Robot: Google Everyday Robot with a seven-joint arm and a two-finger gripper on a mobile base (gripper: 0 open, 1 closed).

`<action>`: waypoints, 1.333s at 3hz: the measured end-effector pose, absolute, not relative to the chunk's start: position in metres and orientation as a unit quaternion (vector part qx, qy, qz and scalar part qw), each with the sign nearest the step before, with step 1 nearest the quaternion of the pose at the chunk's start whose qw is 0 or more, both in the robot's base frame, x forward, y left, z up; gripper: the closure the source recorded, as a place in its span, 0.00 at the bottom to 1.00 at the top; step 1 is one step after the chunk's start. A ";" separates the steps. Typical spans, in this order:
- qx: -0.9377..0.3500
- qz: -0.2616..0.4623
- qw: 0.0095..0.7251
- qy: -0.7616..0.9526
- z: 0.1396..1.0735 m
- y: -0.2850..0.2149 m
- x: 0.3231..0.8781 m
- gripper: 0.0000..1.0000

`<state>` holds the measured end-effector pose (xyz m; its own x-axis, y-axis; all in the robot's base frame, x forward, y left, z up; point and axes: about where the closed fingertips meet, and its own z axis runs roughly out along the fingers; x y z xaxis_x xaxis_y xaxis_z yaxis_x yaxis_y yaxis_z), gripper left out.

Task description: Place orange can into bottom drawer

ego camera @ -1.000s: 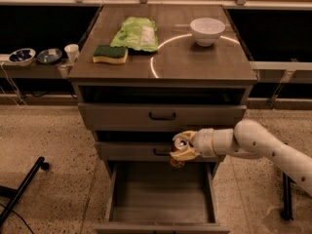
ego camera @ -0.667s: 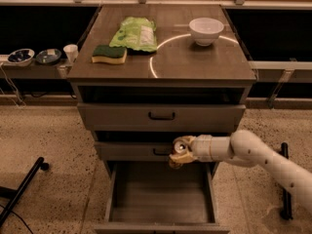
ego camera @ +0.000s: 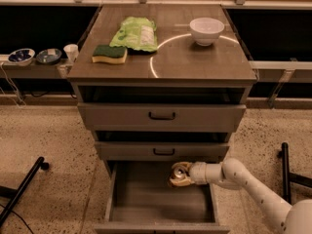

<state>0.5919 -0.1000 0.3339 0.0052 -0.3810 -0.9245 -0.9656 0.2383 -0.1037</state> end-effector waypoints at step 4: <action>-0.591 0.266 0.389 0.655 0.194 -0.077 0.549 0.83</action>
Offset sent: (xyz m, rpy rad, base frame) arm -0.0439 0.0151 -0.2047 -0.3521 0.0635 0.0316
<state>0.5494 -0.0767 0.1935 0.0002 -0.5676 -0.8233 -0.9808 0.1605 -0.1109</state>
